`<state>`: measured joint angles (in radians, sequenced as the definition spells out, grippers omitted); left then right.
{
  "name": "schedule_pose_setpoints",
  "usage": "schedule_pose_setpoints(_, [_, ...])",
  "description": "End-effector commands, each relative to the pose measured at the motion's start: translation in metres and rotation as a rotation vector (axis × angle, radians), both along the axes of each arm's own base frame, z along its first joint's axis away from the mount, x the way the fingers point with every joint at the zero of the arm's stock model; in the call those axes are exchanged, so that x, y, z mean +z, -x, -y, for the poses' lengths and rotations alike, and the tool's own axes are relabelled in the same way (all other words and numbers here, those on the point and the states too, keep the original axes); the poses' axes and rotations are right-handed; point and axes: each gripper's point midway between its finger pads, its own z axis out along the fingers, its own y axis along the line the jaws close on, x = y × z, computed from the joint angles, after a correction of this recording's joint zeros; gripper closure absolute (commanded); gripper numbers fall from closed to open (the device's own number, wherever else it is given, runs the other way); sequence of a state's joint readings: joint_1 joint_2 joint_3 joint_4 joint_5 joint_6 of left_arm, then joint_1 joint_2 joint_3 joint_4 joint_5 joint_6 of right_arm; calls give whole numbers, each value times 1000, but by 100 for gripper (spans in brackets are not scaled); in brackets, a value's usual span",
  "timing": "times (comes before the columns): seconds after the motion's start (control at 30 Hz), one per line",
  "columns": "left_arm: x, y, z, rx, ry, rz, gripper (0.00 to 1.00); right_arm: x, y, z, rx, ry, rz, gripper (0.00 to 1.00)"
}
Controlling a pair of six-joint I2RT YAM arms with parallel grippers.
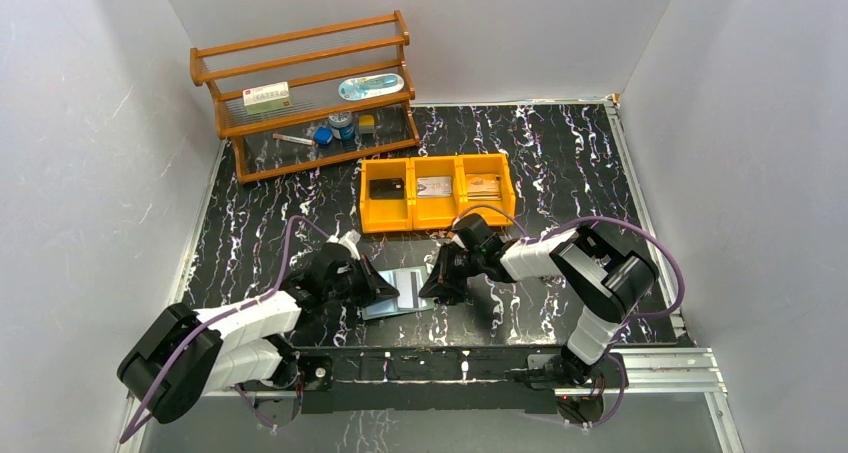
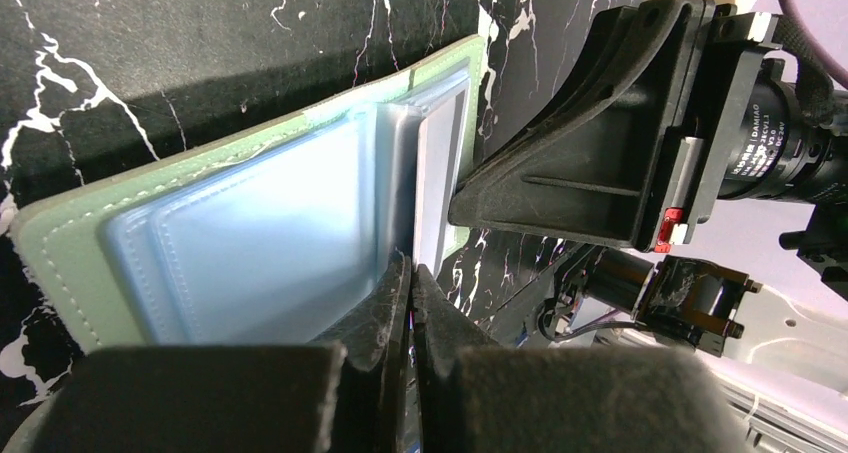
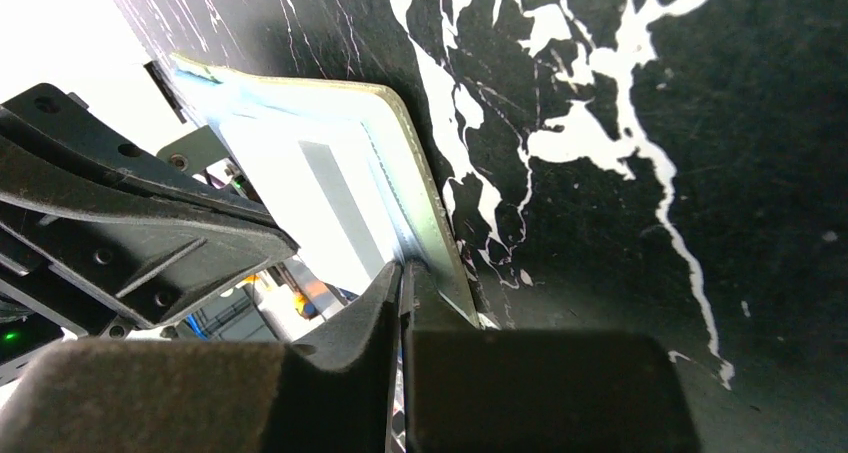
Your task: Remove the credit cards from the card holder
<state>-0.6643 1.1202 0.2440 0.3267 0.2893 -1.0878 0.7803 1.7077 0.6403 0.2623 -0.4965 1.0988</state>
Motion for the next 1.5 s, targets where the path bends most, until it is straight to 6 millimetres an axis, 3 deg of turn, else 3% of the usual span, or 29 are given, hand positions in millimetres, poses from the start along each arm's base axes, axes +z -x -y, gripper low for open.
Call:
schedule_pose_setpoints(0.0, [23,-3,11,-41,49,53,100,-12,8,4,19,75,18,92])
schedule_pose_setpoints(0.13, [19,-3,6,-35,22,48,100,-11,6,4,16,78,30,98])
schedule_pose_setpoints(0.3, [14,0,-2,-23,4,39,100,-10,5,6,9,79,32,100])
schedule_pose_setpoints(0.67, [9,2,-15,-1,-22,29,100,-10,0,9,-13,90,39,100])
schedule_pose_setpoints(0.97, [-1,1,-31,-3,-161,14,100,-7,-3,10,-15,101,58,100])
schedule_pose_setpoints(1.17, [2,1,-29,-11,-148,21,100,3,-6,3,10,62,87,100])
schedule_pose_setpoints(1.23, [6,-1,-24,-18,-125,32,100,10,-8,0,18,43,99,95])
schedule_pose_setpoints(1.37, [9,-3,-21,-19,-117,30,86,24,-13,-5,30,28,140,82])
schedule_pose_setpoints(1.47, [13,-6,-20,-15,-110,38,81,35,-19,-8,44,25,180,74])
